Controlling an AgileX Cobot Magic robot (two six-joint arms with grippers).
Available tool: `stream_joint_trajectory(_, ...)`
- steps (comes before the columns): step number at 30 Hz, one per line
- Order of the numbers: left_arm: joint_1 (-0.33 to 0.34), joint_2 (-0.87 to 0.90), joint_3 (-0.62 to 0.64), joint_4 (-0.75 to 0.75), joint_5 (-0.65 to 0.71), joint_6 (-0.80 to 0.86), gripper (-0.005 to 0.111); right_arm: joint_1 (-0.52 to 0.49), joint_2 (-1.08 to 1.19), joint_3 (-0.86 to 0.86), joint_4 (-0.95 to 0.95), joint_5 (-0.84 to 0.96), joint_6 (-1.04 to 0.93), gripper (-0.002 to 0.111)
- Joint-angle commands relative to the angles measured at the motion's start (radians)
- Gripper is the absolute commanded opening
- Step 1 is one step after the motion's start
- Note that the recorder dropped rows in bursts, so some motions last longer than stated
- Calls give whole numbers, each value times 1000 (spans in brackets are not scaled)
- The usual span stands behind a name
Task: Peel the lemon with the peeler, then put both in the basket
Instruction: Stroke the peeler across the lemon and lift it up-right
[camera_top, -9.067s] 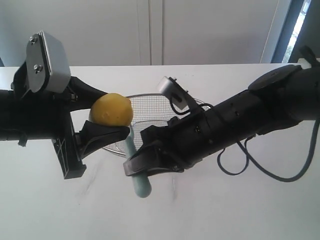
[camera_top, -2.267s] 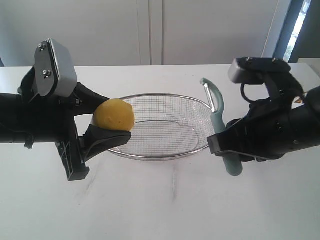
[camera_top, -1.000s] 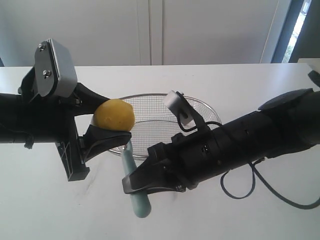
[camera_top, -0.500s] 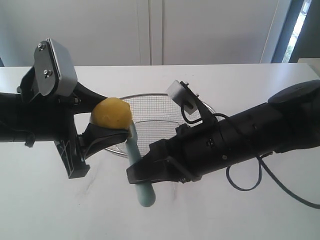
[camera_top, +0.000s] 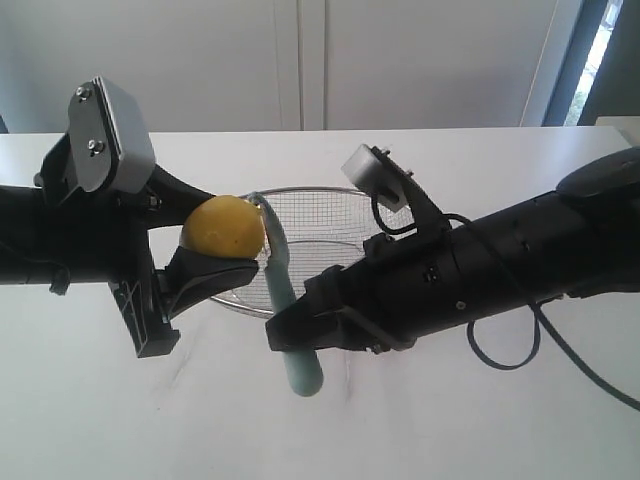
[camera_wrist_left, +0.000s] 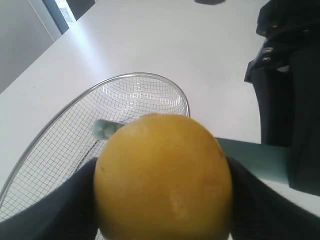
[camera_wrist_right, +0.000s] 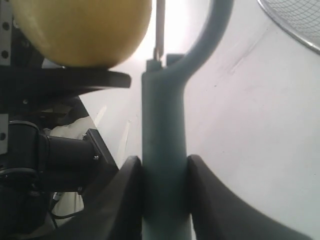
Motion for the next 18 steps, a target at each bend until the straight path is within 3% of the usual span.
stream_joint_trajectory(1,-4,-2,-6,-20,17,159,0,-7,-40,1,-8,-16,7,0)
stream_joint_trajectory(12,-4,-2,-6,-20,17,159,0,-70,-181,1,-62,24,58,0)
stream_joint_trajectory(18,-4,-2,-6,-20,22,8,0,-74,-318,-18,-225,-37,99,0)
